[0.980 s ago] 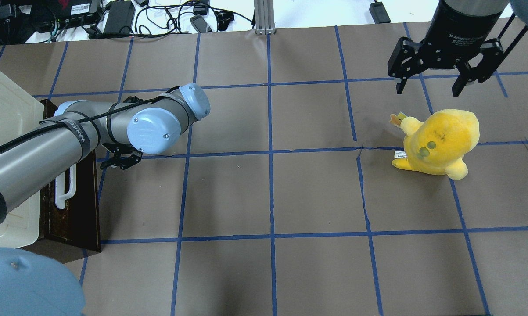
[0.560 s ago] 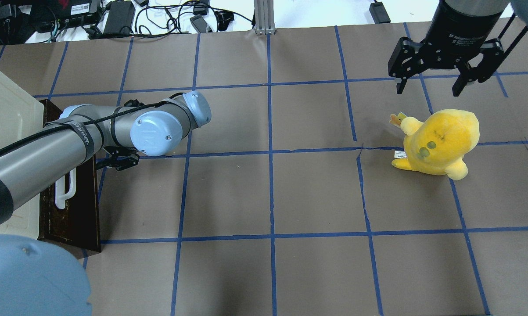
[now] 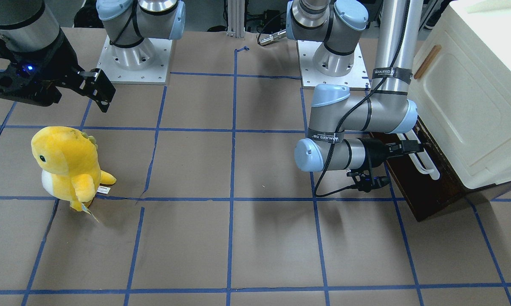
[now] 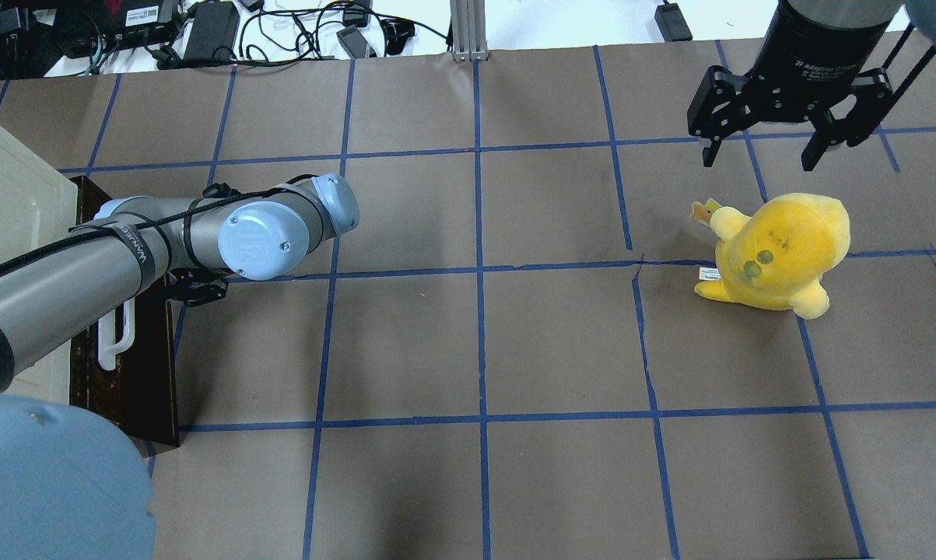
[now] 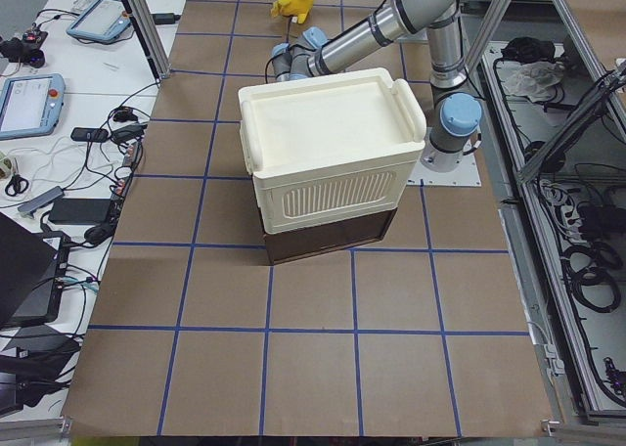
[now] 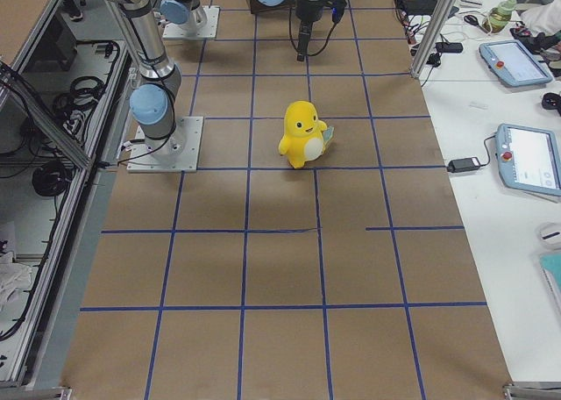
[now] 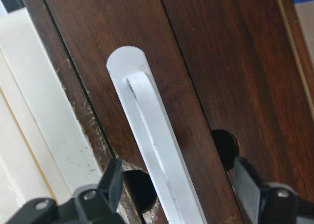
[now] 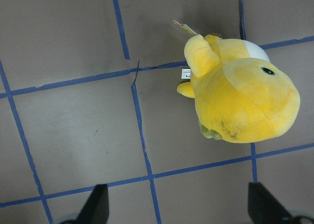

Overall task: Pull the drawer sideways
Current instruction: 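Close the left gripper around the white bar handle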

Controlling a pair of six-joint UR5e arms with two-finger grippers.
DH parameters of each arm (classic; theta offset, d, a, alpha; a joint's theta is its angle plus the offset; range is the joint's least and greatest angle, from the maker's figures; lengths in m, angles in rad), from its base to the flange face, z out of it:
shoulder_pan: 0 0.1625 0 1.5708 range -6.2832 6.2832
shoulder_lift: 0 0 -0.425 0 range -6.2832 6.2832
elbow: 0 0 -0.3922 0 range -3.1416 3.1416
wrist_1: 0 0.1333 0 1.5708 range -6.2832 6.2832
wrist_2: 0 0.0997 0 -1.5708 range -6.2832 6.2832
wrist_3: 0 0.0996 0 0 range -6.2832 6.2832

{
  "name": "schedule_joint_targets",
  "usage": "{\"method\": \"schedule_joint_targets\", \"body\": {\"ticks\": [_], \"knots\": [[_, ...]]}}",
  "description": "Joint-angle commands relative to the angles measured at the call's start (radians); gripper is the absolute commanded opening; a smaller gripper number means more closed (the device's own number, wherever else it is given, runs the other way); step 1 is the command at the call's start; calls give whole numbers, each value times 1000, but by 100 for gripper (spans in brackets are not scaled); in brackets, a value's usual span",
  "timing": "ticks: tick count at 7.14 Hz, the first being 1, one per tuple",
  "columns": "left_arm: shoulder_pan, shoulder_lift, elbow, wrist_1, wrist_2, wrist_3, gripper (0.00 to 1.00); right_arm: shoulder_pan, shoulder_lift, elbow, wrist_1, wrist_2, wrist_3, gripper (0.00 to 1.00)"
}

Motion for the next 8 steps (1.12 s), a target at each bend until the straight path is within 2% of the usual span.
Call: {"method": "schedule_joint_targets", "body": {"ticks": [1, 2, 3, 5, 8], "knots": [[3, -3, -3, 0, 5, -18, 45, 0, 0, 0, 0, 0, 0, 100], [3, 8, 1, 0, 7, -17, 28, 0, 0, 0, 0, 0, 0, 100], [3, 8, 3, 0, 7, -20, 21, 0, 0, 0, 1, 0, 0, 100], [1, 5, -3, 0, 7, -46, 18, 0, 0, 0, 1, 0, 0, 100], [-9, -3, 1, -1, 7, -46, 18, 0, 0, 0, 1, 0, 0, 100]]}}
